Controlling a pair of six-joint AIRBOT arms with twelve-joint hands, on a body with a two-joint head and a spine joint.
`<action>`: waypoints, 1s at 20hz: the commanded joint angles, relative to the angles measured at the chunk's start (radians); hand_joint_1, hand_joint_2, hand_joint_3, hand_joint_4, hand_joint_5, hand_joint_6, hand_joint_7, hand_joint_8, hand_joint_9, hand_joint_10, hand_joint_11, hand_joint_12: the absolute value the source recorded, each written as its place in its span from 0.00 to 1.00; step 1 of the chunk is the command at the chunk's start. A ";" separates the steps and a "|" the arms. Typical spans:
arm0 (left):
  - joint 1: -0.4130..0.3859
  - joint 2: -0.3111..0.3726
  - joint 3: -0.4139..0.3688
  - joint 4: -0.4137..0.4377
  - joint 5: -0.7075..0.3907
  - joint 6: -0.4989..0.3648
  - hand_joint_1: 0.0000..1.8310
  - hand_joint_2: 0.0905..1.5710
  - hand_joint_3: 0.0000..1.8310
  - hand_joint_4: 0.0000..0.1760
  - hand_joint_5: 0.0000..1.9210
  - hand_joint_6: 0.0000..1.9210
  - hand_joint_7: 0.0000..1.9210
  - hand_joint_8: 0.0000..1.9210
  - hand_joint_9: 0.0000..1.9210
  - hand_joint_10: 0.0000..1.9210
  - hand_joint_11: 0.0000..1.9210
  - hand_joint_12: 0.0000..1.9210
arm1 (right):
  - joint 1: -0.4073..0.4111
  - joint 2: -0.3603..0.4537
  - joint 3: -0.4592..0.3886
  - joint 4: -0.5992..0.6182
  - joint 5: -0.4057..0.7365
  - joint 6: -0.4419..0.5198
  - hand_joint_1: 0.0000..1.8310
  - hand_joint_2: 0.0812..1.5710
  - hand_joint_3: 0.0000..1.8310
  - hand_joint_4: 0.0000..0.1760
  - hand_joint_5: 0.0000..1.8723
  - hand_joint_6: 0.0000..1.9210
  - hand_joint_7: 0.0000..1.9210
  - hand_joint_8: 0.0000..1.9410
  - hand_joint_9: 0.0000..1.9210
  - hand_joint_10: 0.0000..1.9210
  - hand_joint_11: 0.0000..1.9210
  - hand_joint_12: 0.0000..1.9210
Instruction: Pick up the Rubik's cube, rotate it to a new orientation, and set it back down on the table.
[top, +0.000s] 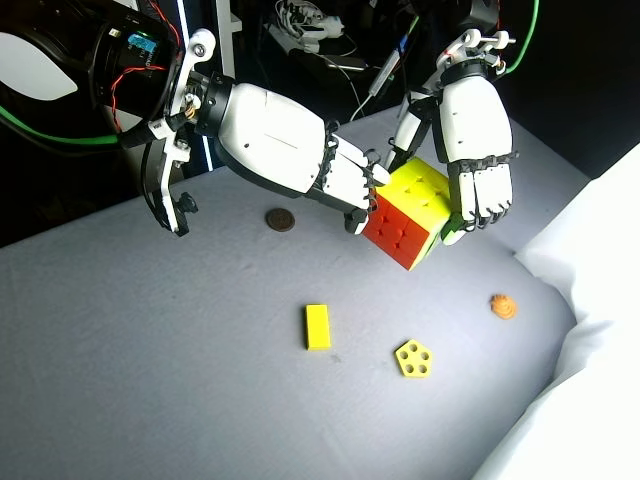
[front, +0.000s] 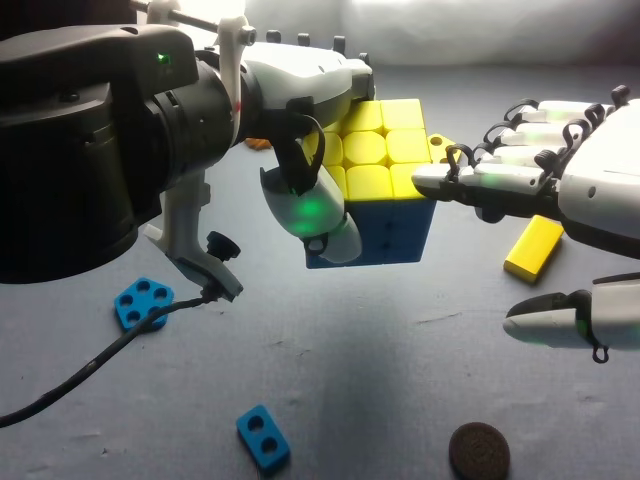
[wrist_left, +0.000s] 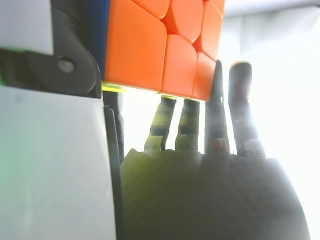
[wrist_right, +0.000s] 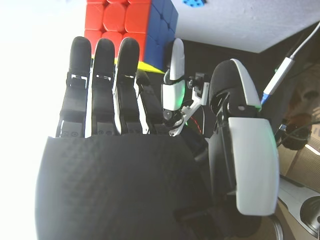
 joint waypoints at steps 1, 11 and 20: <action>-0.021 0.001 0.004 0.059 0.031 -0.006 0.67 0.63 0.00 0.00 0.11 0.81 0.04 0.94 0.04 0.98 0.01 1.00 | 0.006 0.000 0.000 0.001 0.103 0.001 0.26 0.75 0.00 0.00 0.04 0.00 0.10 0.58 0.05 0.58 0.00 0.65; -0.024 0.001 0.008 0.059 0.030 -0.006 0.67 0.62 0.00 0.00 0.10 0.83 0.04 0.97 0.04 1.00 0.02 1.00 | -0.031 -0.014 0.002 0.003 0.100 0.001 0.27 0.74 0.00 0.00 0.04 0.00 0.10 0.58 0.04 0.59 0.00 0.67; -0.026 0.001 0.012 0.059 0.030 -0.006 0.64 0.61 0.00 0.00 0.09 0.83 0.02 0.96 0.02 1.00 0.01 1.00 | -0.052 -0.041 0.022 0.011 0.100 -0.001 0.26 0.75 0.00 0.00 0.05 0.00 0.09 0.60 0.04 0.59 0.00 0.63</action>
